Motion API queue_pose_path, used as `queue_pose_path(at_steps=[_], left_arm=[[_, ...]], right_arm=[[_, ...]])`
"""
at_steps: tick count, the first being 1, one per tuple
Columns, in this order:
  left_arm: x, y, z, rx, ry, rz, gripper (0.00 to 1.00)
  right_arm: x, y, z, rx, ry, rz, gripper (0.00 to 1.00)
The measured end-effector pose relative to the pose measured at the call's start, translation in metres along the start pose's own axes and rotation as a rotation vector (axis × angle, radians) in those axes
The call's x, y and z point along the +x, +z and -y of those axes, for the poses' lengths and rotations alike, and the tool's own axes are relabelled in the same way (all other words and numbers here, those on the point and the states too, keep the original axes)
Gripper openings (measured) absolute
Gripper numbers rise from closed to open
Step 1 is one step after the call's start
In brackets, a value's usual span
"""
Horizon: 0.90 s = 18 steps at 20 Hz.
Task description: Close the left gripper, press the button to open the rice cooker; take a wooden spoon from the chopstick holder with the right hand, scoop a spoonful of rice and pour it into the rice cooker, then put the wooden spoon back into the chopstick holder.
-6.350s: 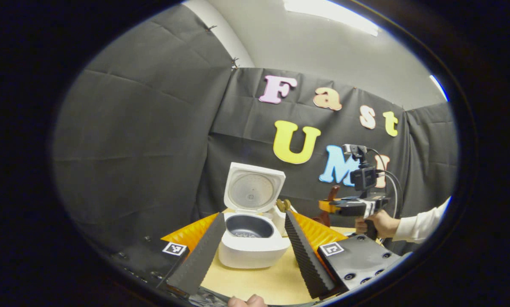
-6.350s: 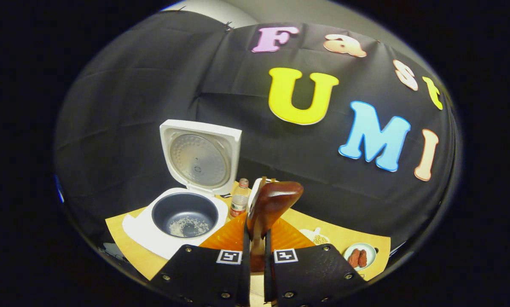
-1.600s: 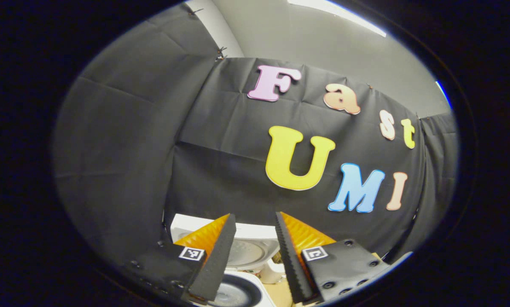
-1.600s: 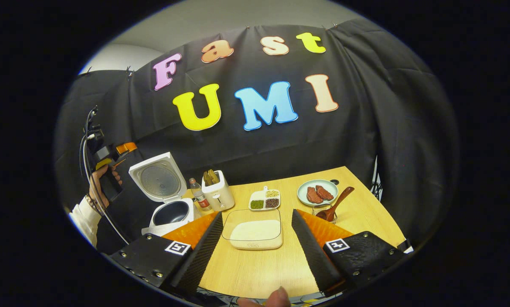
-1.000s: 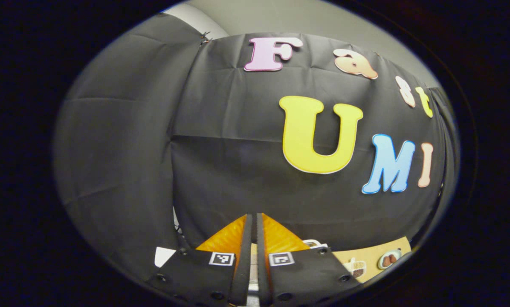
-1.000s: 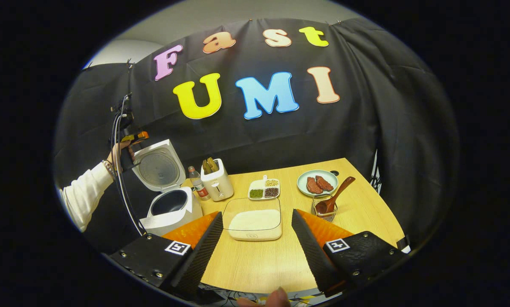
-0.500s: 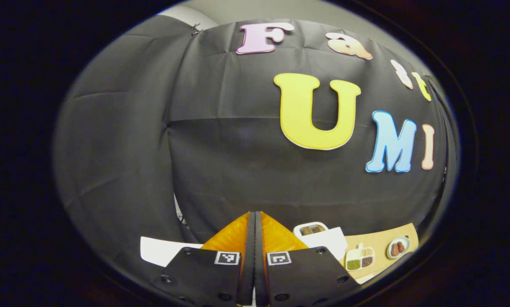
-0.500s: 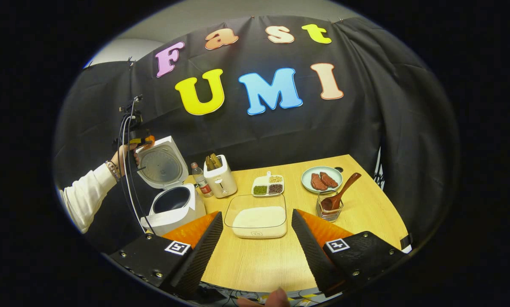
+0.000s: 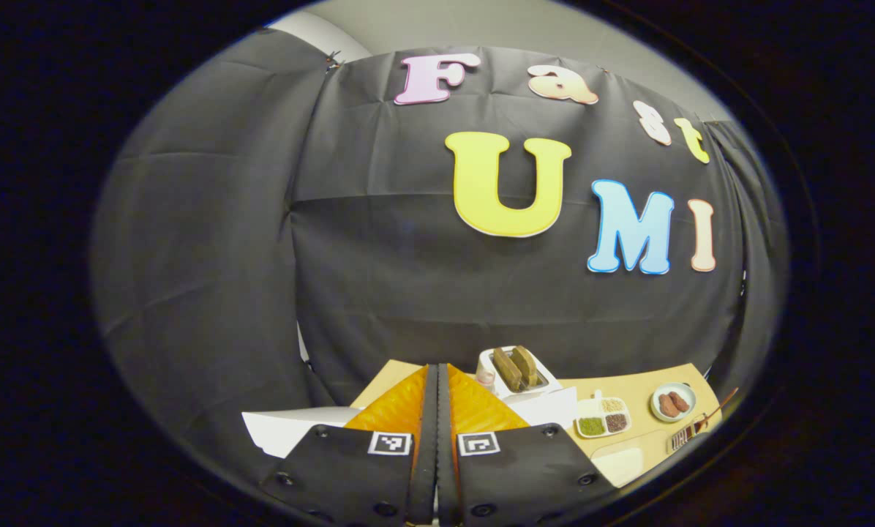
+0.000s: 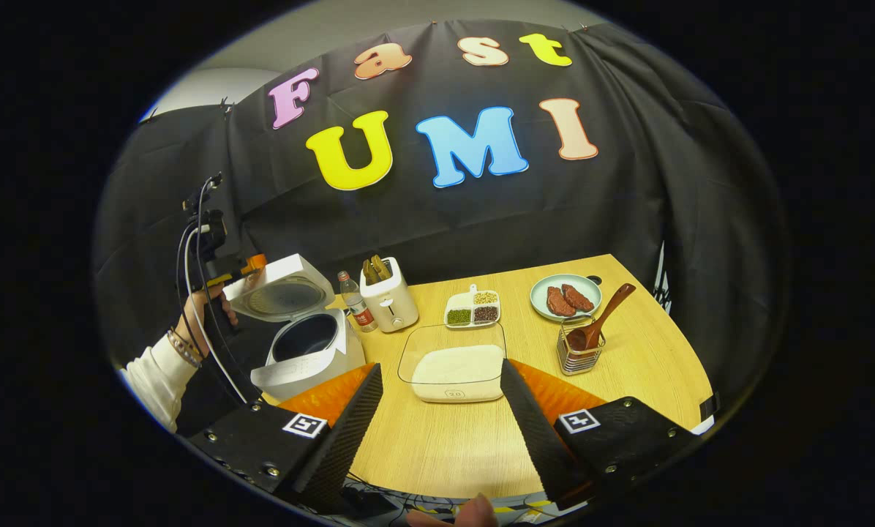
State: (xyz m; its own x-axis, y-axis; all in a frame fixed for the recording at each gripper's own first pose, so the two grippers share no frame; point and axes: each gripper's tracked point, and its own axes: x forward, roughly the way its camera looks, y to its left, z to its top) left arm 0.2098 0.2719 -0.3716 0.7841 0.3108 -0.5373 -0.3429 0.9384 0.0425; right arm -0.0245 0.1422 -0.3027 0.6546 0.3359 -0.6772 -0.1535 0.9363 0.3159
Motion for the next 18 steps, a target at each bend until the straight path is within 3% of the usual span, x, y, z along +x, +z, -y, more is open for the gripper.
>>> queue_pose_path(at_steps=[2, 4, 6, 8, 9, 14, 18], left_arm=[[-0.016, -0.033, 0.006, -0.021, -0.003, -0.035, 0.06], [-0.029, -0.063, 0.008, -0.028, -0.010, -0.062, 0.10], [-0.036, -0.091, 0.009, -0.054, -0.015, -0.090, 0.06], [-0.041, -0.115, 0.010, -0.079, -0.010, -0.121, 0.13], [-0.041, -0.124, 0.010, -0.079, -0.003, -0.132, 0.10], [-0.041, -0.185, 0.013, 0.005, 0.014, -0.203, 0.10], [-0.044, -0.182, 0.006, -0.047, 0.012, -0.130, 0.10]], right_arm=[[0.001, -0.004, -0.002, 0.005, 0.005, -0.007, 0.99], [-0.005, -0.010, -0.005, 0.002, 0.006, -0.013, 0.99], [-0.003, -0.017, -0.004, 0.003, 0.006, -0.027, 0.99], [-0.003, -0.021, -0.006, 0.012, 0.009, -0.038, 0.99], [-0.002, -0.023, -0.007, 0.013, 0.011, -0.042, 0.99], [0.001, -0.032, -0.011, 0.008, 0.016, -0.056, 0.99], [-0.001, -0.039, -0.012, 0.011, 0.019, -0.072, 0.99]])
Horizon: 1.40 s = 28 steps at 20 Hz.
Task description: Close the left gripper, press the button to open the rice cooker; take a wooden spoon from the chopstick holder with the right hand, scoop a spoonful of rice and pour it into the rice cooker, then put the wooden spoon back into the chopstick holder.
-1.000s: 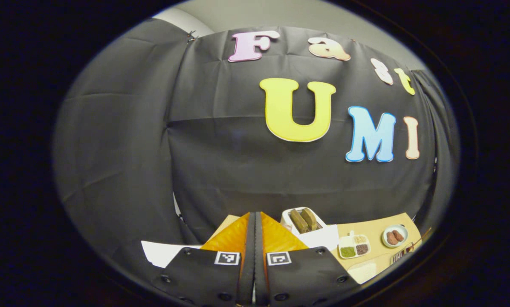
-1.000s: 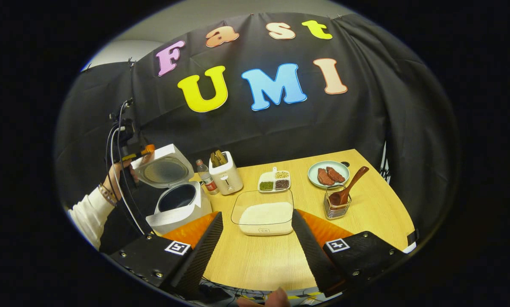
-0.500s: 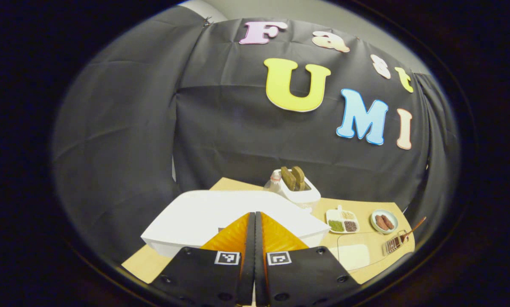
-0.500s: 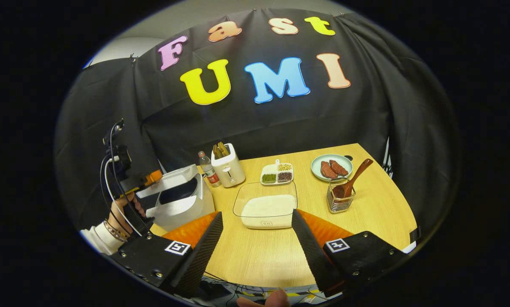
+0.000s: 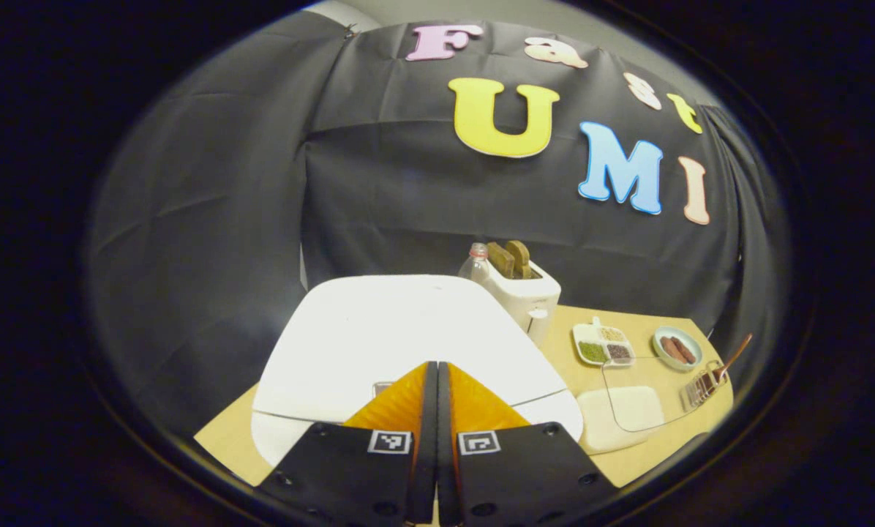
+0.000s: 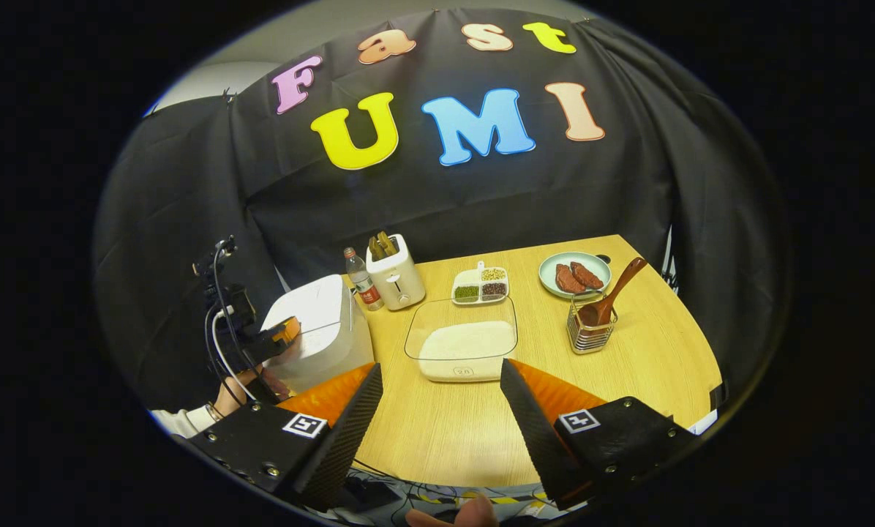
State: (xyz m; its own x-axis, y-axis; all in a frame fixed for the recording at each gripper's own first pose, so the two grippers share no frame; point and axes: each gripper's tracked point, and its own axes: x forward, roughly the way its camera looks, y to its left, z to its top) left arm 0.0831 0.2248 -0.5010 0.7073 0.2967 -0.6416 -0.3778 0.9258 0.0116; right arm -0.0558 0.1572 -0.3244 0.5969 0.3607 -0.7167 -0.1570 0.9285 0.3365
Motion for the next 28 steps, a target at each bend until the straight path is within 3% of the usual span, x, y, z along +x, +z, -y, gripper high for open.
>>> queue_pose_path(at_steps=[2, 5, 7, 8, 9, 12, 14, 17, 24, 26, 27, 28], left_arm=[[-0.001, -0.005, -0.001, 0.023, 0.027, 0.001, 0.14], [-0.002, -0.001, 0.002, 0.097, 0.057, 0.017, 0.11], [-0.005, 0.004, 0.000, 0.092, 0.073, 0.012, 0.12], [-0.005, 0.004, -0.007, 0.106, 0.088, 0.009, 0.17], [-0.005, 0.005, -0.008, 0.118, 0.084, 0.018, 0.32], [-0.012, 0.016, -0.013, 0.139, 0.080, 0.059, 0.45], [-0.015, 0.025, -0.014, 0.120, 0.064, 0.095, 0.59], [-0.013, -0.005, -0.021, 0.101, 0.084, -0.012, 0.62], [-0.026, -0.007, -0.018, 0.103, 0.102, -0.001, 0.67], [-0.028, -0.004, -0.019, 0.102, 0.104, -0.005, 0.77], [-0.028, -0.001, -0.018, 0.106, 0.101, -0.003, 0.67], [-0.031, -0.003, -0.017, 0.101, 0.093, -0.012, 0.73]], right_arm=[[0.000, -0.002, -0.001, 0.005, 0.001, -0.003, 0.99], [-0.003, -0.001, 0.001, 0.005, -0.003, 0.000, 0.99], [-0.004, 0.000, 0.004, 0.012, -0.007, 0.008, 0.99], [-0.005, 0.000, 0.005, 0.017, -0.010, 0.007, 0.99], [-0.005, -0.001, 0.006, 0.023, -0.010, 0.005, 0.99], [-0.005, -0.005, 0.004, 0.041, -0.002, -0.002, 0.99], [-0.005, -0.005, 0.001, 0.034, 0.003, -0.003, 0.99], [-0.004, -0.005, -0.003, 0.025, 0.012, -0.005, 0.99], [-0.004, -0.007, -0.004, 0.044, 0.014, -0.006, 0.99], [-0.003, -0.008, -0.008, 0.054, 0.024, -0.008, 0.99], [-0.003, -0.006, -0.010, 0.050, 0.028, -0.006, 0.99], [-0.004, -0.005, -0.010, 0.042, 0.028, -0.002, 0.99]])
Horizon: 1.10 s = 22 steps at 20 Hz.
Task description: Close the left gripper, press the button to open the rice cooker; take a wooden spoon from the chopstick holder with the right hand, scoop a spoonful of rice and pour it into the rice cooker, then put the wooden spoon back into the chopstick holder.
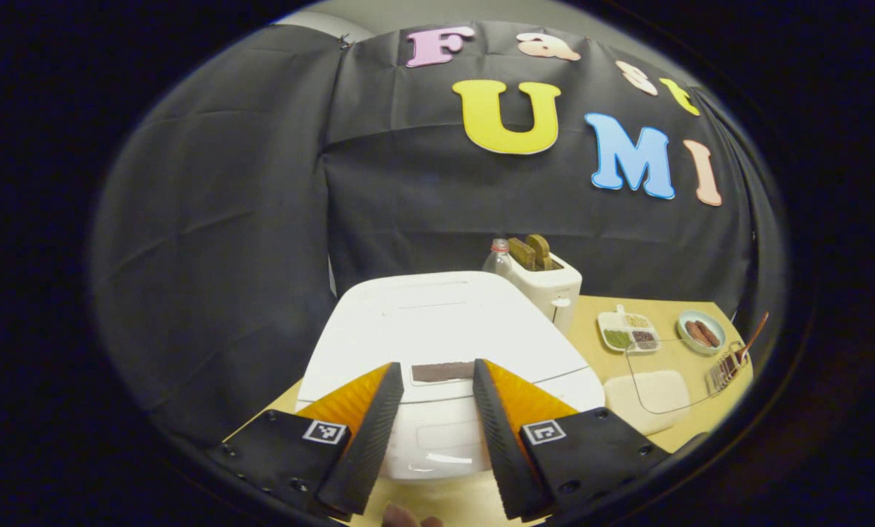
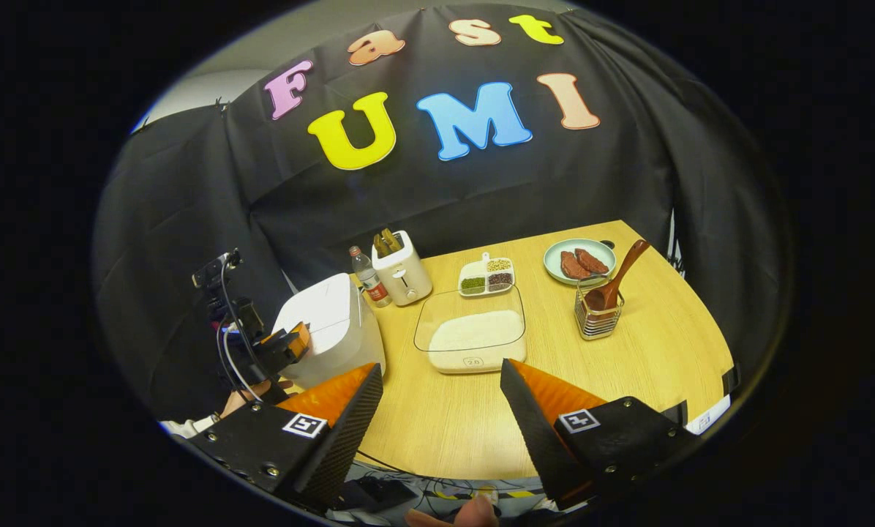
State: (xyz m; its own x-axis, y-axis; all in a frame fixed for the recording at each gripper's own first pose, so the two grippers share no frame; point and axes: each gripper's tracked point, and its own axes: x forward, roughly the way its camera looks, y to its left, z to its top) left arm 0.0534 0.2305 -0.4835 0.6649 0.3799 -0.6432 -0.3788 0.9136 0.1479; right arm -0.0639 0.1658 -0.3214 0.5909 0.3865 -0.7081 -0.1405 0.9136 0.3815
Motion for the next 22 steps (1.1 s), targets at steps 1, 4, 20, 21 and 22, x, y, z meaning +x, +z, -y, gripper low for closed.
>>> queue_pose_path(at_steps=[1, 4, 20, 21, 22], left_arm=[[-0.001, 0.001, 0.003, -0.004, -0.014, 0.000, 0.77], [-0.009, 0.012, 0.006, 0.013, -0.037, 0.030, 0.88], [-0.245, 0.180, 0.096, -0.062, -0.298, 0.299, 0.90], [-0.259, 0.180, 0.105, -0.062, -0.310, 0.306, 0.89], [-0.273, 0.179, 0.116, -0.060, -0.324, 0.312, 0.89]], right_arm=[[0.000, 0.002, 0.000, -0.009, -0.001, 0.004, 0.99], [-0.002, 0.003, 0.003, -0.011, -0.005, 0.010, 0.99], [-0.075, 0.100, 0.087, -0.035, -0.095, 0.276, 0.99], [-0.083, 0.104, 0.096, -0.040, -0.103, 0.292, 0.99], [-0.094, 0.111, 0.103, -0.052, -0.113, 0.318, 0.99]])
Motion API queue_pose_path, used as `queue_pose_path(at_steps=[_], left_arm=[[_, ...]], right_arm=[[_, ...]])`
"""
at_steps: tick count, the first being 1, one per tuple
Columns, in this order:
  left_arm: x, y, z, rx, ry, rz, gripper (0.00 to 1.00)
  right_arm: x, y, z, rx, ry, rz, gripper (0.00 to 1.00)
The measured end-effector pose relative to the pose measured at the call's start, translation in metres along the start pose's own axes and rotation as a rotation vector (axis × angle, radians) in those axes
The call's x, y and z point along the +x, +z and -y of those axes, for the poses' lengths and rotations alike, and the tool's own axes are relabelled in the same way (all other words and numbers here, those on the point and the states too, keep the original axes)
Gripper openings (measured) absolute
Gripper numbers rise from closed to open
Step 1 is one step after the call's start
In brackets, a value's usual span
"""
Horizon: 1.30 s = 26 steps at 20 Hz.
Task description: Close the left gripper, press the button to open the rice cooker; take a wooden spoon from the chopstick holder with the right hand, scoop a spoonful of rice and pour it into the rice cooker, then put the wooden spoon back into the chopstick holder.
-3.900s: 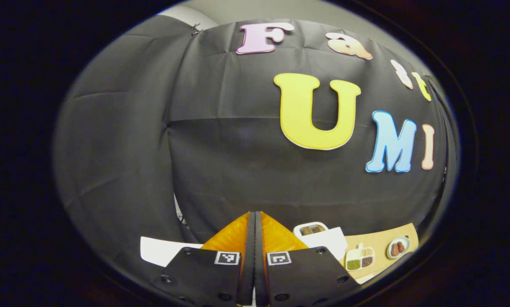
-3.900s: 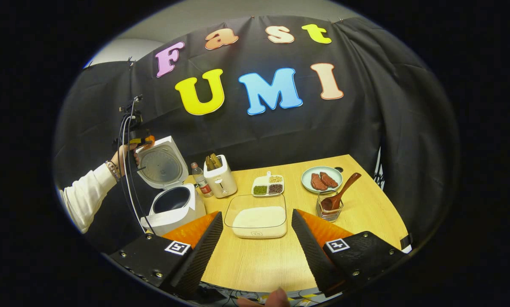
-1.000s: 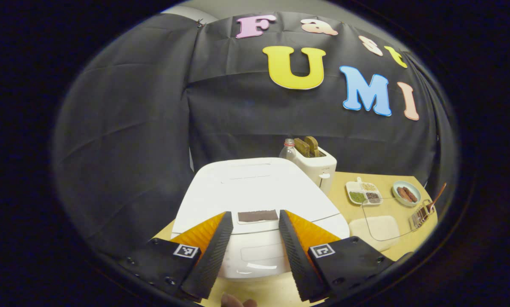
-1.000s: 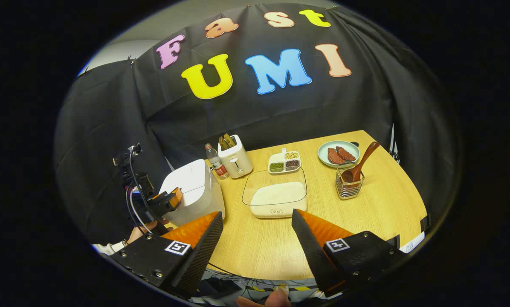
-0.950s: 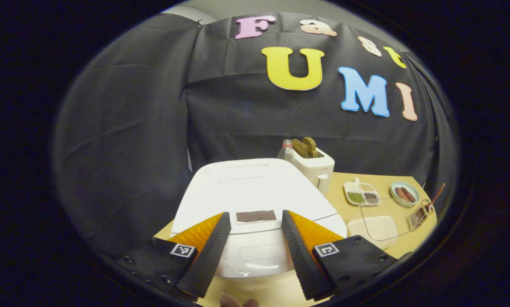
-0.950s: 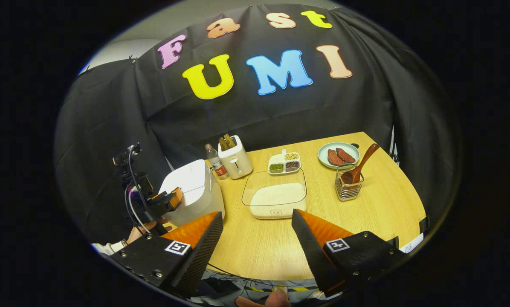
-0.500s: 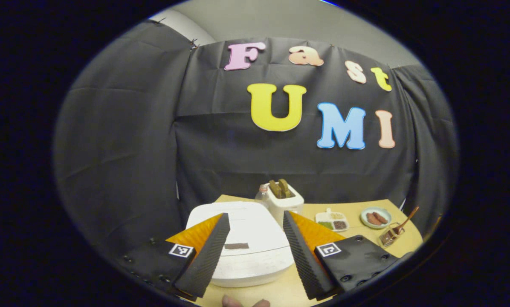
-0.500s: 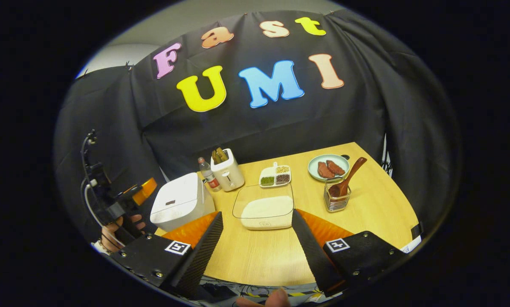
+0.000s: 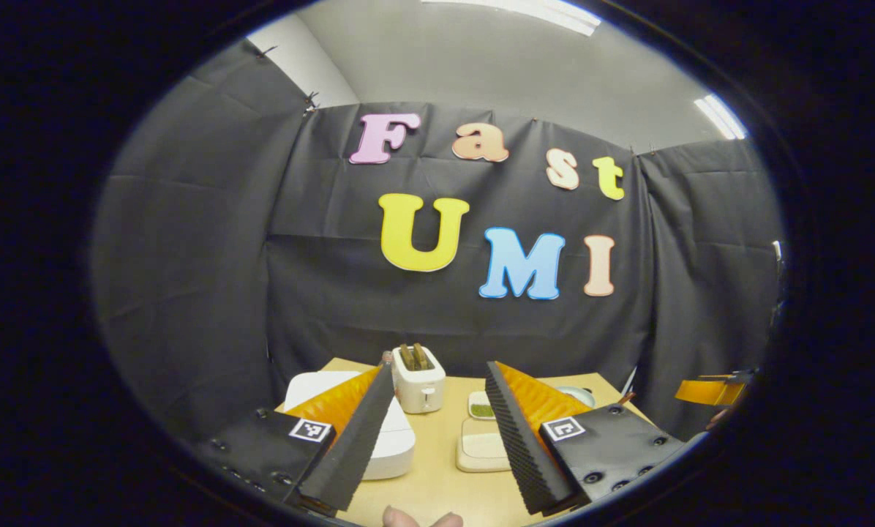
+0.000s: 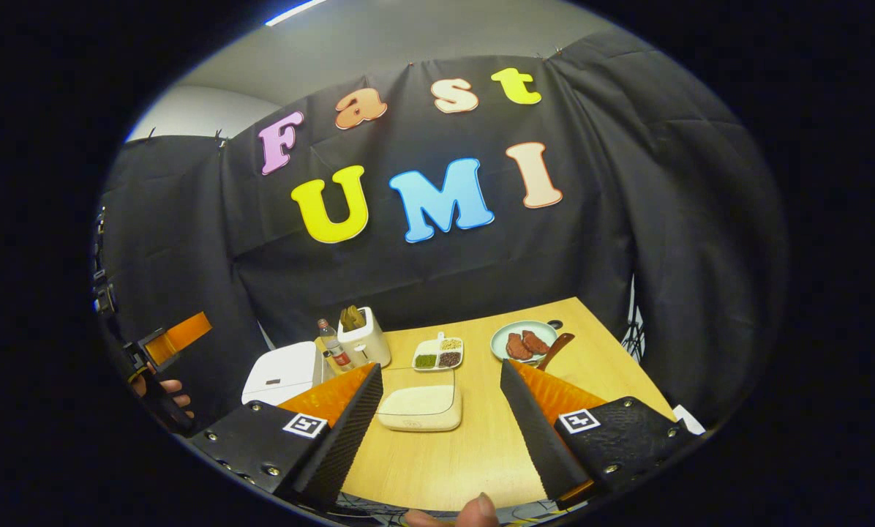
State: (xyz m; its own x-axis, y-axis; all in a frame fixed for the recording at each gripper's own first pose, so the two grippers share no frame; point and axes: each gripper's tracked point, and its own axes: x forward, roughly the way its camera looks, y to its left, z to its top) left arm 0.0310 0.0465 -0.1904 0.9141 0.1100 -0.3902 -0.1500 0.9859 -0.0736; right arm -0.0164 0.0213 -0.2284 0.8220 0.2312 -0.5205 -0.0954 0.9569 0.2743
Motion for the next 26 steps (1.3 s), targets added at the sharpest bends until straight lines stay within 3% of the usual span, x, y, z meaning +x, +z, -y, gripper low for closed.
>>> queue_pose_path(at_steps=[2, 3, 5, 8, 11, 14, 17, 20, 26], left_arm=[[-0.025, 0.003, 0.025, 0.012, -0.014, 0.007, 0.89], [-0.037, 0.008, 0.037, 0.020, -0.011, 0.022, 0.89], [-0.056, 0.020, 0.057, 0.048, 0.001, 0.053, 0.88], [-0.084, 0.037, 0.085, 0.119, 0.029, 0.092, 0.88], [-0.102, 0.052, 0.116, 0.106, -0.029, 0.137, 0.89], [-0.101, 0.050, 0.107, 0.105, -0.041, 0.113, 0.88], [-0.099, 0.057, 0.091, 0.034, -0.025, 0.115, 0.89], [-0.100, 0.064, 0.070, 0.004, -0.012, 0.114, 0.89], [-0.109, 0.061, 0.034, -0.007, 0.030, 0.105, 0.89]], right_arm=[[-0.014, 0.021, 0.021, -0.043, -0.036, 0.060, 0.99], [-0.023, 0.034, 0.030, -0.073, -0.055, 0.094, 0.94], [-0.036, 0.054, 0.038, -0.125, -0.080, 0.159, 0.99], [-0.052, 0.061, 0.037, -0.182, -0.090, 0.186, 0.99], [-0.072, 0.072, 0.026, -0.170, -0.083, 0.199, 0.99], [-0.089, 0.096, 0.022, -0.190, -0.111, 0.272, 0.99], [-0.089, 0.106, 0.003, -0.238, -0.101, 0.309, 0.99], [-0.080, 0.100, -0.019, -0.195, -0.065, 0.281, 0.99], [-0.065, 0.101, -0.045, -0.223, -0.042, 0.272, 0.98]])
